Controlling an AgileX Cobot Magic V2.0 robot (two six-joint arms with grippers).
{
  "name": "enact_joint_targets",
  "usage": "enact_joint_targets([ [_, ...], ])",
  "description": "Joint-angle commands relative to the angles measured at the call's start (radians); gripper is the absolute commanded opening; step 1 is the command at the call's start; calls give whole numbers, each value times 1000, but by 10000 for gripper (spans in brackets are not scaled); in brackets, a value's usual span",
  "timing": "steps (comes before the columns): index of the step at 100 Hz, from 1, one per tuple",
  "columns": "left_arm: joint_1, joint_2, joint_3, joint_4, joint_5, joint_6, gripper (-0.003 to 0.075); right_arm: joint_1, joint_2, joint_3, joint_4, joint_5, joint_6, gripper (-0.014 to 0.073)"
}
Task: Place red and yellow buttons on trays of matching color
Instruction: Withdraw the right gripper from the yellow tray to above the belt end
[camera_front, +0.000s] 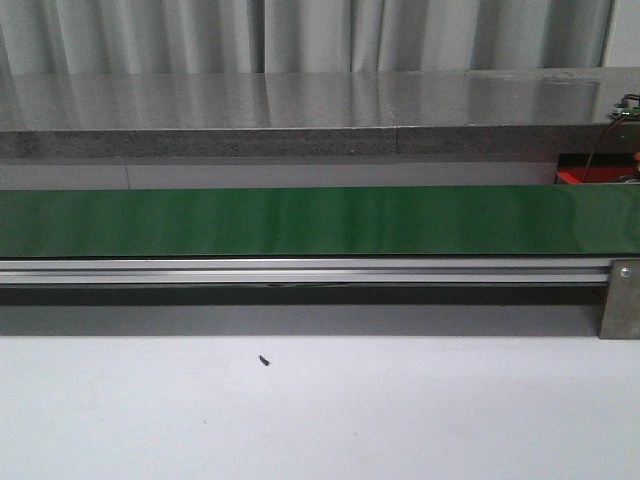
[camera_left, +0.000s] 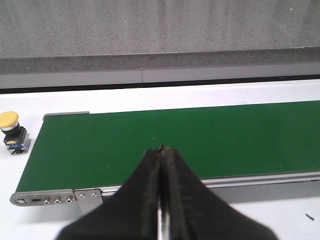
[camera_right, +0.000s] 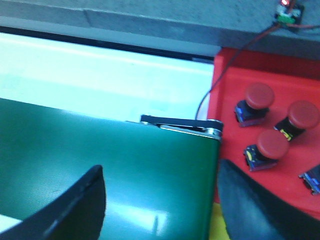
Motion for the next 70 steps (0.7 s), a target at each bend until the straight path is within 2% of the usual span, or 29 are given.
enact_joint_targets([
  [1, -8, 4, -27, -13, -83, 0, -20, 41, -105, 8, 27, -31, -23, 482],
  [14, -8, 4, -27, -13, -83, 0, -20, 81, -223, 105, 27, -53, -26, 482],
  [33, -8, 4, -27, -13, -83, 0, -20, 84, -418, 248, 28, -79, -26, 477],
  [40, -8, 4, -27, -13, -83, 0, -20, 84, -485, 287, 28, -80, -31, 447],
  [52, -8, 4, -27, -13, -83, 0, -20, 84, -600, 334, 20, -80, -40, 299],
  [70, -8, 4, -27, -13, -83, 0, -20, 84, -699, 361, 16, -68, -40, -25],
])
